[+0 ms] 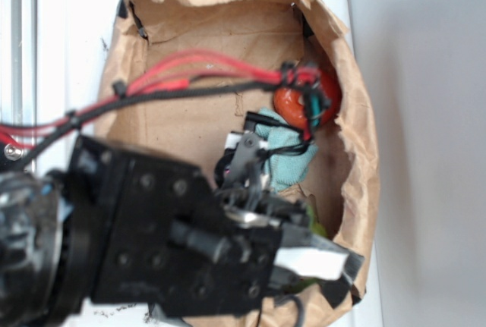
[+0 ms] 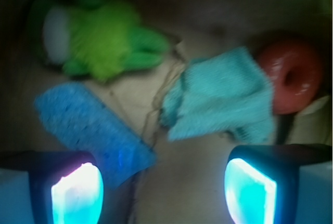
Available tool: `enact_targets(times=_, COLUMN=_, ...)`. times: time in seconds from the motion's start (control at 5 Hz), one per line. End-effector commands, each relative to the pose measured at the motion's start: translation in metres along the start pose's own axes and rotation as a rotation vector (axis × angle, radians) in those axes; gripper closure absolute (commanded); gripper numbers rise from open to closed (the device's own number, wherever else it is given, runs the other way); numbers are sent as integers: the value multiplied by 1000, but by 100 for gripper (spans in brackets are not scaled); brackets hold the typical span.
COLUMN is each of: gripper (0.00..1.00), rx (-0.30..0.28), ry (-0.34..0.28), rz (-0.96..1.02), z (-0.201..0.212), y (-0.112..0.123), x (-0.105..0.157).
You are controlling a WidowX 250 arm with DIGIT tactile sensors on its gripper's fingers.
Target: Grab the blue sponge.
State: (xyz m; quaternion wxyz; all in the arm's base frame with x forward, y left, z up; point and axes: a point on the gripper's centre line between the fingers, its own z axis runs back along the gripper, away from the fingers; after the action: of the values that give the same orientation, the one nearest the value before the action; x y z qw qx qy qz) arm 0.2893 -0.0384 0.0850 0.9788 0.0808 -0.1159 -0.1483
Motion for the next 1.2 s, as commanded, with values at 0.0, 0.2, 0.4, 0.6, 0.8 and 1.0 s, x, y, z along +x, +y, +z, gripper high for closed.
enact_targets(times=0.0, gripper=0, rx=-103, ry=-80, rz=-120, z=-6, y=-30, x=6)
enact_targets(times=0.2, gripper=0, rx=-234, ry=-56, rz=-135, z=-16, y=-25, x=9)
enact_targets(times=0.4, gripper=0, rx=-192, ry=-12, rz=-142, z=-31, y=-27, x=10)
enact_targets(times=0.6, gripper=0, rx=-116, ry=44, rz=-128, z=-49, y=-27, x=13)
enact_targets(times=0.8, gripper=100, rx=-96, ry=25, rz=-73, z=-45, y=-22, x=14)
enact_targets(times=1.0, gripper=100, rx=-121, ry=-16, rz=-27, z=-23, y=1, x=23)
